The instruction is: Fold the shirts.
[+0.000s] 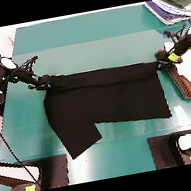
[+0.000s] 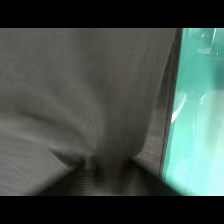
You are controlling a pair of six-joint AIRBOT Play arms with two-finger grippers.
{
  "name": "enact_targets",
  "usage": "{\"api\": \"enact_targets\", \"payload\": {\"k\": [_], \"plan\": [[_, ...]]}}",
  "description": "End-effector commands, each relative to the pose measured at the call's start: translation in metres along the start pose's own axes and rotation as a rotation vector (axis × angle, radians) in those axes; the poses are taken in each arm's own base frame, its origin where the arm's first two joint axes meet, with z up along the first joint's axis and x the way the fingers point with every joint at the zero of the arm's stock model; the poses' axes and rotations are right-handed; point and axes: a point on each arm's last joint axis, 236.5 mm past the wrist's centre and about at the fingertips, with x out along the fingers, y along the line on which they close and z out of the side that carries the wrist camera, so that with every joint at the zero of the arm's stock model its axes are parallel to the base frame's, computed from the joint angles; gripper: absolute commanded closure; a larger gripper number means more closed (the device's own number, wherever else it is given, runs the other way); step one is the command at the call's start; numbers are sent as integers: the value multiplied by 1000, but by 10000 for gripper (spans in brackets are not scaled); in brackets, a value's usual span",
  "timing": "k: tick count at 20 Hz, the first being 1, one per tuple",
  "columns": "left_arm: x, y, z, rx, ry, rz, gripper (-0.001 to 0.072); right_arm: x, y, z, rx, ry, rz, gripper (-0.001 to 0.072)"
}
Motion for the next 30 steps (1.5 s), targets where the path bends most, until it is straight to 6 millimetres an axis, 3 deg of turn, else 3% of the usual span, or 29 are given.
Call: {"api": "enact_targets", "payload": {"k": [1, 3, 5, 7, 9, 12, 15, 17, 20, 22, 24, 25, 26, 27, 28, 30], "plan": [[2, 1, -2, -75, -3, 8, 136, 11, -7, -15, 30, 15, 1, 217], [-20, -3, -12, -63, 7, 16, 158, -5, -8, -26, 17, 22, 3, 218], [-49, 8, -29, -24, -7, 117, 159, -33, -9, -34, 12, -14, 0, 218], [-66, 20, -67, -40, 4, 208, 158, -63, -7, -43, 14, -66, -5, 219], [-60, 23, -121, -90, 53, 223, 158, -85, 0, -44, -2, -138, -9, 220], [-27, 20, -201, -173, 154, 172, 159, -101, 10, -40, -32, -217, -19, 221], [5, 4, -240, -255, 190, 63, 158, -99, 24, -41, -73, -213, -16, 226], [19, -3, -248, -286, 188, 9, 159, -97, 32, -40, -95, -213, -13, 230], [29, -15, -244, -268, 157, -36, 158, -96, 36, -41, -107, -209, -12, 231], [34, -32, -242, -227, 150, -63, 158, -96, 35, -42, -104, -202, -12, 232], [40, -48, -236, -189, 126, -86, 161, -96, 29, -46, -88, -187, -12, 279], [41, -51, -236, -183, 124, -89, 271, -95, 25, -49, -76, -177, -14, 279], [40, -52, -235, -178, 125, -90, 513, -92, 17, -54, -50, -167, -15, 280], [37, -54, -233, -171, 122, -91, 642, -86, 5, -64, -11, -149, -16, 279], [33, -57, -230, -158, 121, -96, 678, -77, -7, -75, 31, -123, -20, 279], [24, -64, -220, -129, 108, -106, 679, -54, -44, -114, 146, -39, -48, 279]]}}
